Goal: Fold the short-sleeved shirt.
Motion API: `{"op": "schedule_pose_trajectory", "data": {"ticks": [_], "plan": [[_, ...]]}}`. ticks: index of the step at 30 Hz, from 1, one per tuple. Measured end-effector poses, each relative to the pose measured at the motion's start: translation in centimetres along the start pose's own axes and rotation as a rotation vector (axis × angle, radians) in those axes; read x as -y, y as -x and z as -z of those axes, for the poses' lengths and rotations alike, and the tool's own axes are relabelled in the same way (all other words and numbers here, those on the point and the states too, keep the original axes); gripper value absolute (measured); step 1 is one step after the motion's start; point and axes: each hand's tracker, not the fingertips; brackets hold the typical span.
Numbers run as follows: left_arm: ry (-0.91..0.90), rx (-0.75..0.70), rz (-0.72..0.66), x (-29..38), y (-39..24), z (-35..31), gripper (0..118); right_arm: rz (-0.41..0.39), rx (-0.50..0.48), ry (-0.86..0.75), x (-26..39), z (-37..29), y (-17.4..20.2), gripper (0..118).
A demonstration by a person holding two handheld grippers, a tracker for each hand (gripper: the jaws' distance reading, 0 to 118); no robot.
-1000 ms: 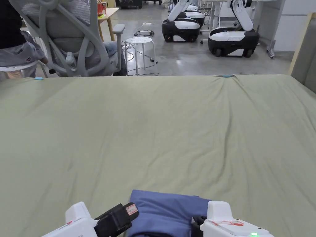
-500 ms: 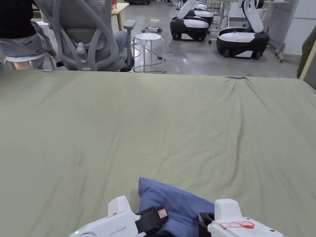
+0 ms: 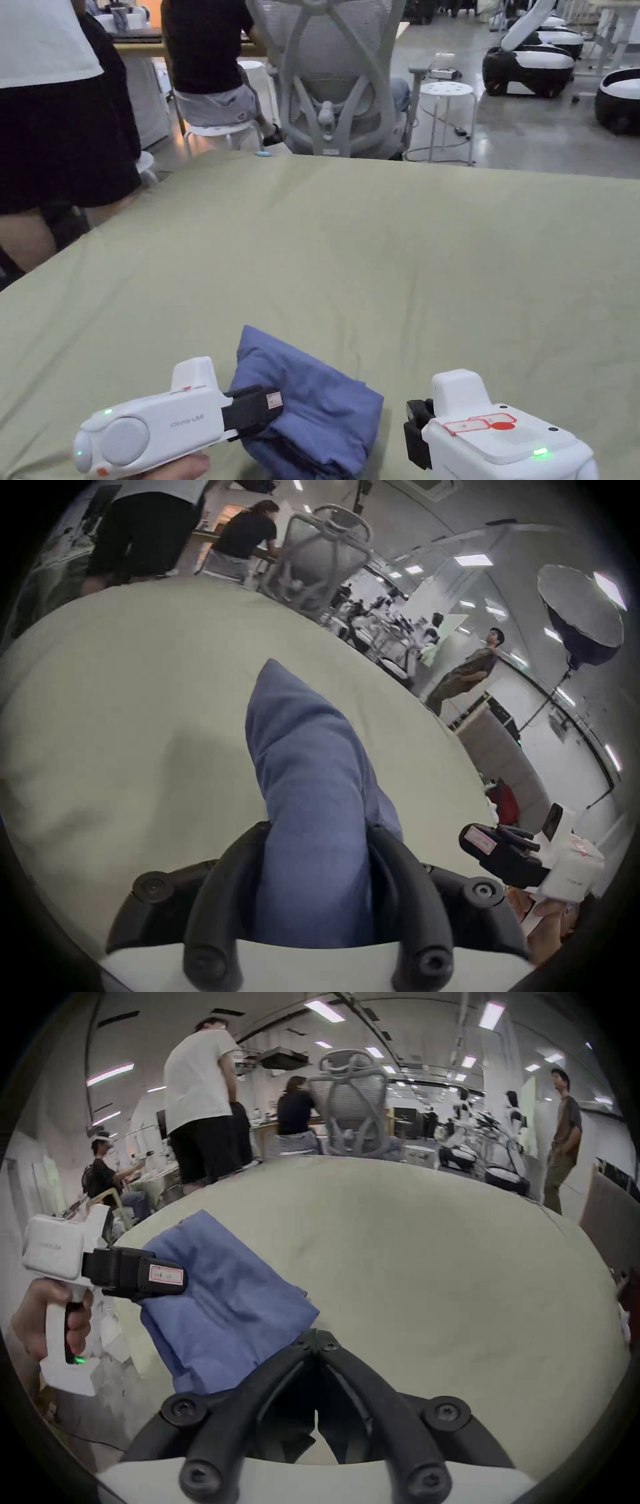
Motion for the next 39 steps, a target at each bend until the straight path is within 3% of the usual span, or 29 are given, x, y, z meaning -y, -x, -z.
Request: {"op": "schedule_pose_trajectory", "data": {"ticks": [7,10,14,16,18,19,23,24,25,27,29,32,39], "plan": [[-0.004,-0.116,-0.058,-7.2,12.3,-4.4,32,-0.085,-0.114,0.0,-4.0,6.2,8.9,0],[0.038,-0.106,-0.157,-9.3,16.6,-4.3,32,-0.091,-0.14,-0.002,-4.6,7.2,10.8,0],[0.061,-0.084,-0.132,-9.2,17.3,-3.2,33,-0.104,-0.141,0.01,-4.4,8.1,11.3,0],[0.024,-0.082,-0.118,-9.0,17.3,-3.4,47,-0.097,-0.136,0.021,-4.2,8.4,11.0,0],[-0.025,-0.13,-0.139,-9.4,17.8,-4.2,75,-0.094,-0.129,0.034,-4.2,8.7,10.8,0],[-0.052,-0.136,-0.134,-9.8,18.1,-5.1,77,-0.096,-0.128,0.037,-4.1,8.6,10.7,0],[-0.167,-0.188,-0.248,-11.0,19.9,-9.3,71,-0.1,-0.125,0.033,-4.2,8.1,10.3,0],[-0.187,-0.204,-0.275,-11.2,20.5,-10.1,63,-0.097,-0.127,0.031,-4.3,7.9,10.2,0],[-0.202,-0.224,-0.294,-11.2,20.9,-10.8,47,-0.094,-0.125,0.026,-4.3,7.7,10.1,0],[-0.23,-0.299,-0.308,-10.8,20.2,-11.8,0,-0.094,-0.117,0.017,-4.4,7.0,9.6,0],[-0.228,-0.388,-0.24,-10.5,18.2,-11.5,0,-0.086,-0.093,-0.004,-4.5,6.0,8.6,0],[-0.234,-0.368,-0.118,-10.0,12.2,-9.9,0,-0.073,-0.042,-0.037,-5.0,3.4,6.2,0],[-0.317,-0.246,0.253,-7.6,-8.8,-4.2,0,-0.016,0.21,-0.177,-5.2,-7.6,-4.0,0]]}}
